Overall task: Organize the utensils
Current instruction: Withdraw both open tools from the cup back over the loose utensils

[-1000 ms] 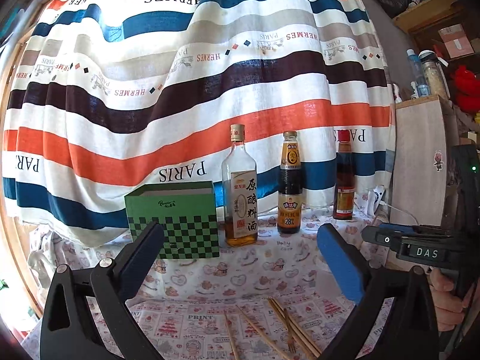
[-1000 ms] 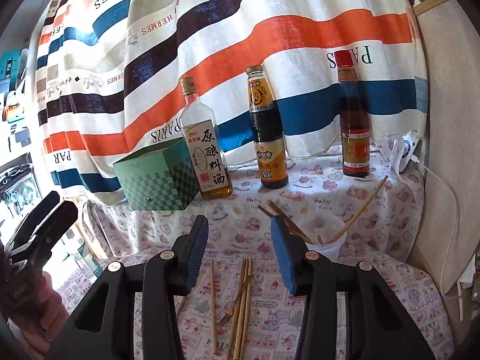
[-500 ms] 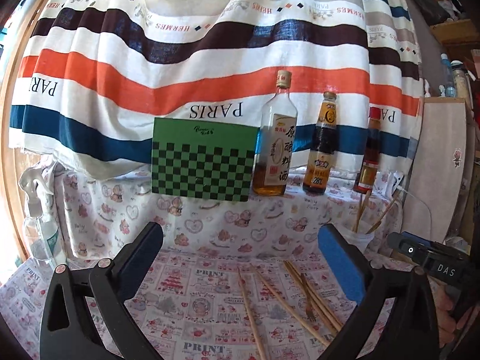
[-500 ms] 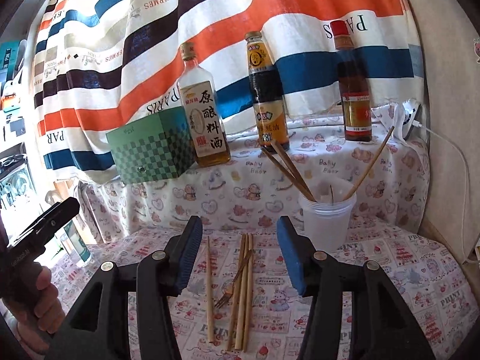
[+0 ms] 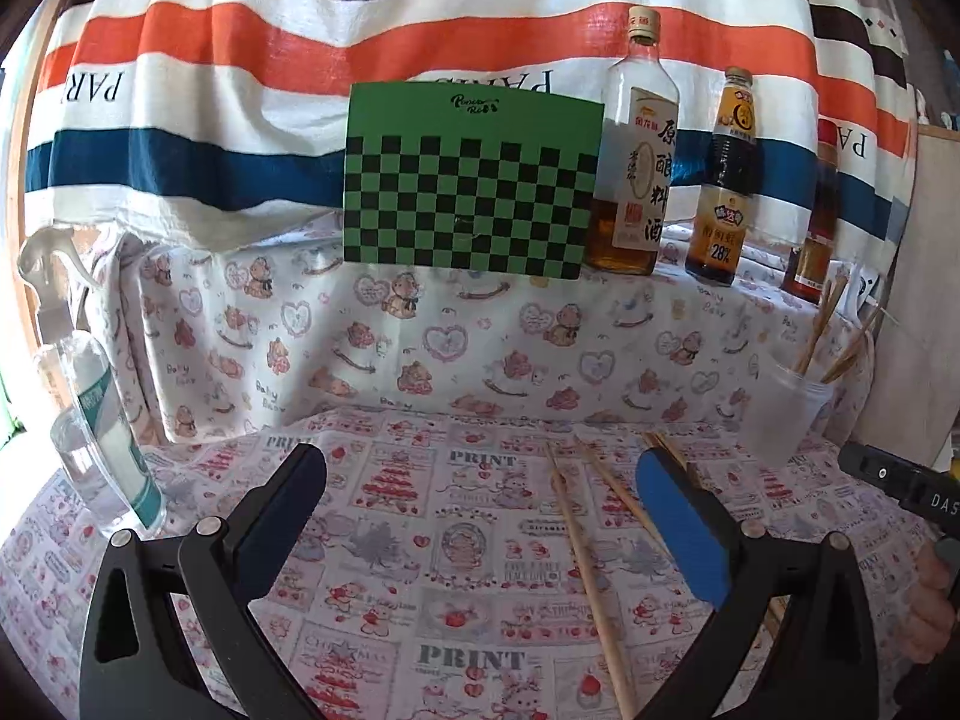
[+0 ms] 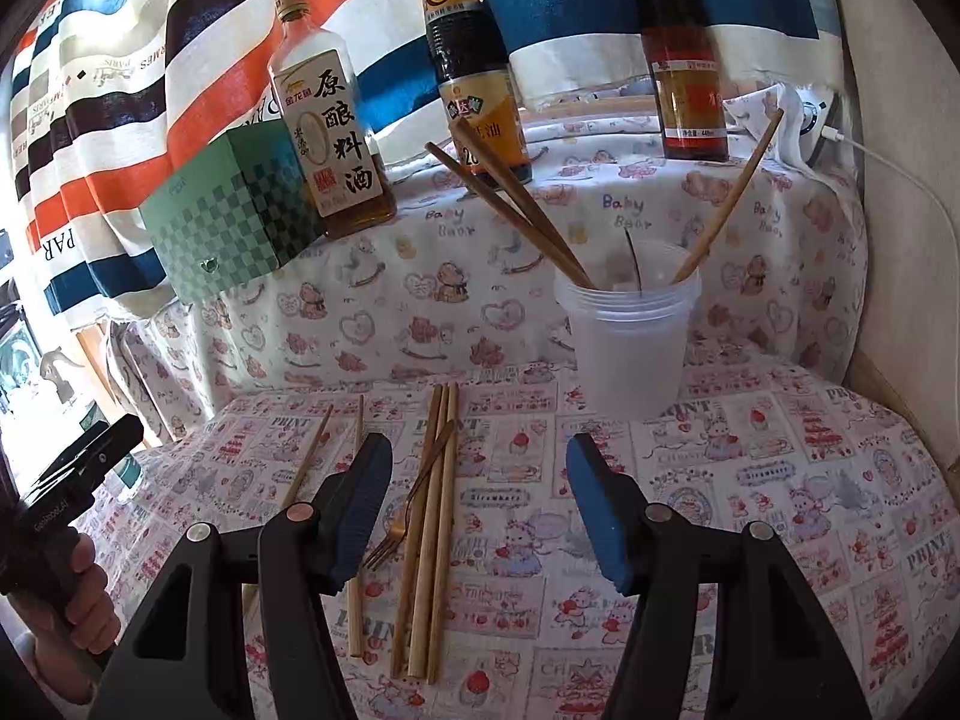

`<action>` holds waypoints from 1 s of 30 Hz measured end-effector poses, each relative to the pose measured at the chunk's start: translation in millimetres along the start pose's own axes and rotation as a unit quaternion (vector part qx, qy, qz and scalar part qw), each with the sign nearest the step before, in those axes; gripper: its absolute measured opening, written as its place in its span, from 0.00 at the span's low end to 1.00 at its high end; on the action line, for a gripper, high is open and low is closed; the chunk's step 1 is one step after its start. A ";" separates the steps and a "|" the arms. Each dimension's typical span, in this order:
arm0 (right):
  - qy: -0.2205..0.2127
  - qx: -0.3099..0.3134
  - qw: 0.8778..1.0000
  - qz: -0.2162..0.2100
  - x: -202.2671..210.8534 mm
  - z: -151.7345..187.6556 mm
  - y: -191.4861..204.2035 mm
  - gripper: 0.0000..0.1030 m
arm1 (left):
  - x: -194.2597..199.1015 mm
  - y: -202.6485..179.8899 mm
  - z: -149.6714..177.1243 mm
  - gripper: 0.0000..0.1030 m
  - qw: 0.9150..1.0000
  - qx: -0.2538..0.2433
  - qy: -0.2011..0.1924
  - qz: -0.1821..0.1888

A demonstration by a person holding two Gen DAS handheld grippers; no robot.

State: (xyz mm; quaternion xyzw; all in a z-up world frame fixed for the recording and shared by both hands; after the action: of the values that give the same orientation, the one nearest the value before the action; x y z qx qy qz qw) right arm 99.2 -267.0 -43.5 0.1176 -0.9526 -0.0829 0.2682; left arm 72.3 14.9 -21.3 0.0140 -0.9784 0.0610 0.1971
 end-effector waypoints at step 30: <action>0.204 0.051 0.978 0.002 -46.4 73.0 23.7 0.14 | -11.5 6.3 9.8 1.00 0.998 -0.027 -0.001 -0.049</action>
State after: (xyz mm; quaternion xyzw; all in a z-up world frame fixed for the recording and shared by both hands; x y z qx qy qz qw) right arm 94.6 -224.9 -122.5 0.1438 -0.8809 -0.0080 0.4509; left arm 78.9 20.0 -35.4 0.0566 -0.9781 0.0243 0.1988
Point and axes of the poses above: each gripper's, at about its wrist camera, not at the fingertips, and x roughly against the way its jaws point, y to its left, z to its underside, the point moved 8 cm from there along -x, roughly the way its jaws point, and after that the axes turned 3 degrees about -y, right-handed, at the moved point
